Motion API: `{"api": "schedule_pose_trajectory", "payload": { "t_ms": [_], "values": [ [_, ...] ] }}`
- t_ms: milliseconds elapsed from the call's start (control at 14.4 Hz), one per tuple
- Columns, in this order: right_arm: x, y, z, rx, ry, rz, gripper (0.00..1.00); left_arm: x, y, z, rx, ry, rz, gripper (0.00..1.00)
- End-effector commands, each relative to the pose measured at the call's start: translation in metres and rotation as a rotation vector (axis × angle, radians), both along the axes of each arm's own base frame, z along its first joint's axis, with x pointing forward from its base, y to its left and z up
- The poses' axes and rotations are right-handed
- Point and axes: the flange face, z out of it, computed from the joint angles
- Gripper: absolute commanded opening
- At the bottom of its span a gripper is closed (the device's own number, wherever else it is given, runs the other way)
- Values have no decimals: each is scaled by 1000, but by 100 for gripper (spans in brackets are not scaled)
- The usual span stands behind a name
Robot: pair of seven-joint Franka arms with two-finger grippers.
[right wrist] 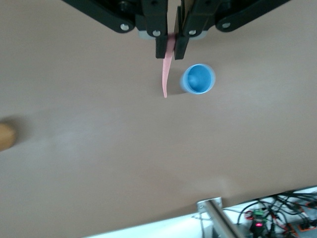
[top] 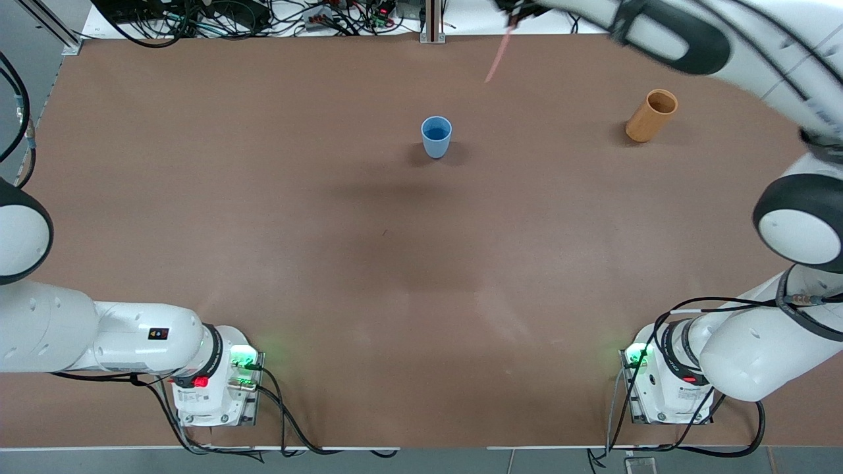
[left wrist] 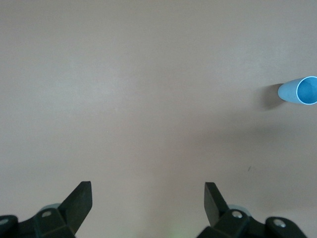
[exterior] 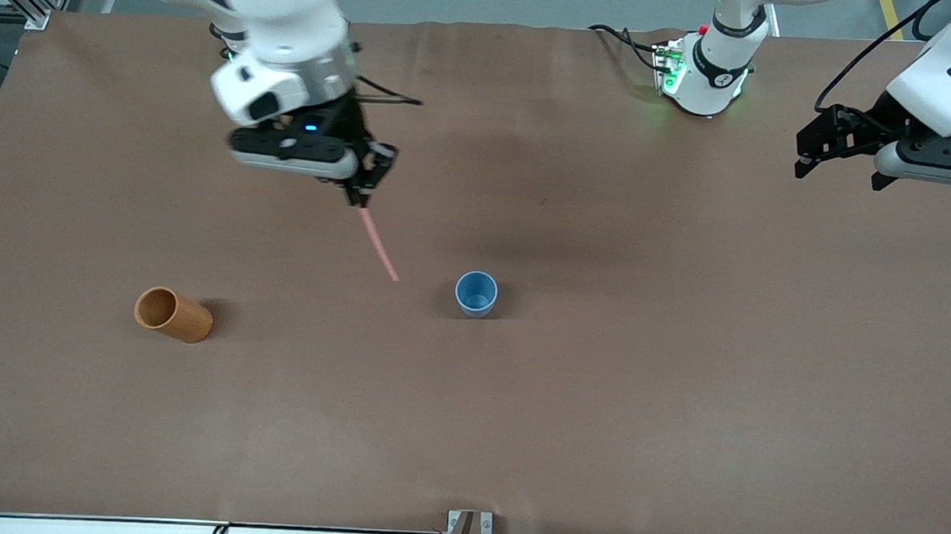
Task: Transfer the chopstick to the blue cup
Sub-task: 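Carry the pink stick over the blue cup with the right gripper, then lower the pink stick into the blue cup with the right gripper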
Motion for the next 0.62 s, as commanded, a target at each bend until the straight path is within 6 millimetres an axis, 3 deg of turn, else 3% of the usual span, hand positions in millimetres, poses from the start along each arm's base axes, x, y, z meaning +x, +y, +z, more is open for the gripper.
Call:
{"api": "schedule_pose_trajectory", "payload": {
  "t_ms": [0, 208, 555],
  "values": [
    [-7, 47, -35, 5, 3, -28, 3, -2, 3, 1, -2, -1, -11, 100],
    [-2, 69, -64, 18, -12, -10, 3, -1, 8, 4, 0, -7, -3, 100],
    [-14, 101, -107, -25, 19, 35, 3, 0, 8, 4, -1, -10, -1, 100]
  ]
}}
